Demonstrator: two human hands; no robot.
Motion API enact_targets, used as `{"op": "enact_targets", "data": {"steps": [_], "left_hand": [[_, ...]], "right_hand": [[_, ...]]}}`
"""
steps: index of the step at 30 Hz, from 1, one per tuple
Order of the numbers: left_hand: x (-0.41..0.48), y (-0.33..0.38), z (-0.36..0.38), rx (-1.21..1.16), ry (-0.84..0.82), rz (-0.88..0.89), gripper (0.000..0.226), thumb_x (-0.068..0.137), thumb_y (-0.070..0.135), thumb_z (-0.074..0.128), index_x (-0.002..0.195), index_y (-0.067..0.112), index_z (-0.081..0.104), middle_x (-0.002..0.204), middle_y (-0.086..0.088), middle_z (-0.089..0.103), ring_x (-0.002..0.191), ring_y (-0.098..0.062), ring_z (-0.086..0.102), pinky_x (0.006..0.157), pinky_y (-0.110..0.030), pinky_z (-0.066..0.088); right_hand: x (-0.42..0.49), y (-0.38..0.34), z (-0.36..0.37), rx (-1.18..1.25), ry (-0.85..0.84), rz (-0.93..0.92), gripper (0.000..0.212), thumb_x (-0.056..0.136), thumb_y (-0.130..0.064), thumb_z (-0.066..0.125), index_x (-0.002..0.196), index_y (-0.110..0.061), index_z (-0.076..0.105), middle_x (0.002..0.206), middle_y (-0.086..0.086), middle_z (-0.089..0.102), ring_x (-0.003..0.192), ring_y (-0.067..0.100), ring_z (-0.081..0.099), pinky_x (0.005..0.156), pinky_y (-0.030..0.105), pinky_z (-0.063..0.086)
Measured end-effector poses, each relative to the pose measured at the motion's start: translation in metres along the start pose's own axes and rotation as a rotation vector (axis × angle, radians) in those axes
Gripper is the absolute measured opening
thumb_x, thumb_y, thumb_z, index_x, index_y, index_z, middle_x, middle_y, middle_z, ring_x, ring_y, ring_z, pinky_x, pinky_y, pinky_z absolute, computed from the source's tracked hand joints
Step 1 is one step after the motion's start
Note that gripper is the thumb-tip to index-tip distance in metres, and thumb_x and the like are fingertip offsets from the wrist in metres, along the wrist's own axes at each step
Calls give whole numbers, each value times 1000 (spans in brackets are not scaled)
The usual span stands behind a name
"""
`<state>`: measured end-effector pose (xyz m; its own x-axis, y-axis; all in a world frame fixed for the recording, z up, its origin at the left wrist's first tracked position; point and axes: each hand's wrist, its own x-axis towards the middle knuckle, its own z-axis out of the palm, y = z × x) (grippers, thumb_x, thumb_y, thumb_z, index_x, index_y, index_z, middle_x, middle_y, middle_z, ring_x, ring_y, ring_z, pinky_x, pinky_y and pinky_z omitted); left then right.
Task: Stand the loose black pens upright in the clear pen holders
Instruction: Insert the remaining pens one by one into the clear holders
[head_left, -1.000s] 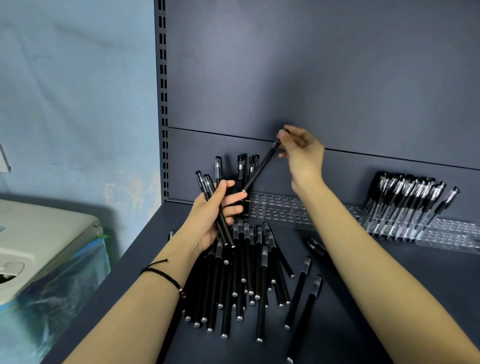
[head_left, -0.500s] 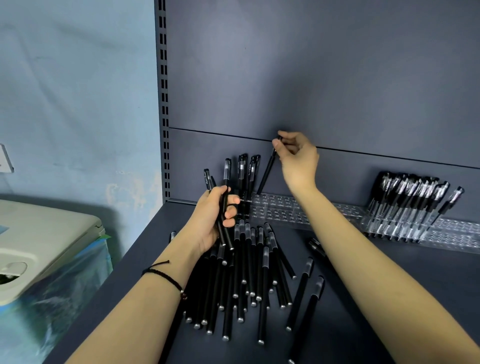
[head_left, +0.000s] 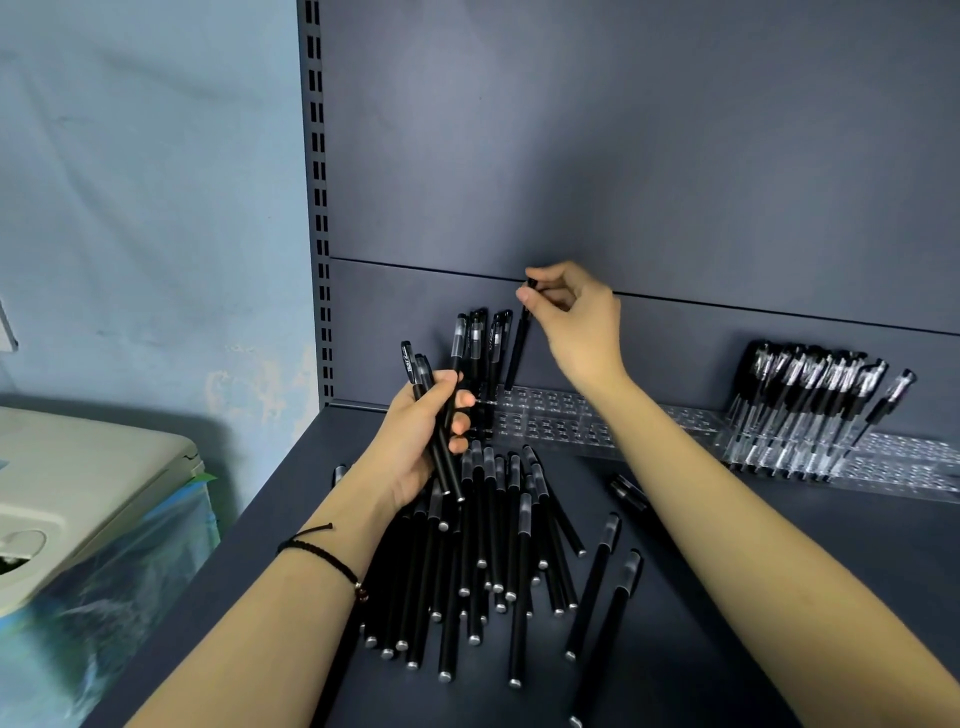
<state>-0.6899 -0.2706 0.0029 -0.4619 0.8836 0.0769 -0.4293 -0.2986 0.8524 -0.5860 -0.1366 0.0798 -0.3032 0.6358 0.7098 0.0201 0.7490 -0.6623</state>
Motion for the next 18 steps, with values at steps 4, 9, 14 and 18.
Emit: {"op": "enact_targets", "data": {"steps": [4,9,14,18], "left_hand": [[-1,0,0,-1,-10,2,8,100,21,51,104,14,49,68,1,59,47,-9,43,39,-20,36],[-3,0,1,43,-20,16,23,97,33,55,113,17,54,69,3,61,46,-8,45,41,-20,38],[-4,1,2,59,-19,10,17,94,35,58,108,24,57,70,2,65,44,-7,44,42,-21,40],[-5,1,2,45,-10,16,8,95,32,58,101,27,57,69,3,64,45,-7,44,41,-21,39]], "right_hand": [[0,0,0,-30,8,-19,11,87,-13,70,98,-14,67,85,-13,65,75,-7,59,75,10,48],[9,2,-1,-85,7,-13,14,88,-12,69,102,-9,67,89,-7,64,75,-6,57,72,3,44],[19,4,0,-223,-46,-24,15,89,-14,68,103,-8,67,91,-3,64,78,5,57,66,0,40],[5,21,5,-322,-184,-3,20,88,-17,69,106,-7,69,99,4,68,86,11,59,79,18,47]]}}
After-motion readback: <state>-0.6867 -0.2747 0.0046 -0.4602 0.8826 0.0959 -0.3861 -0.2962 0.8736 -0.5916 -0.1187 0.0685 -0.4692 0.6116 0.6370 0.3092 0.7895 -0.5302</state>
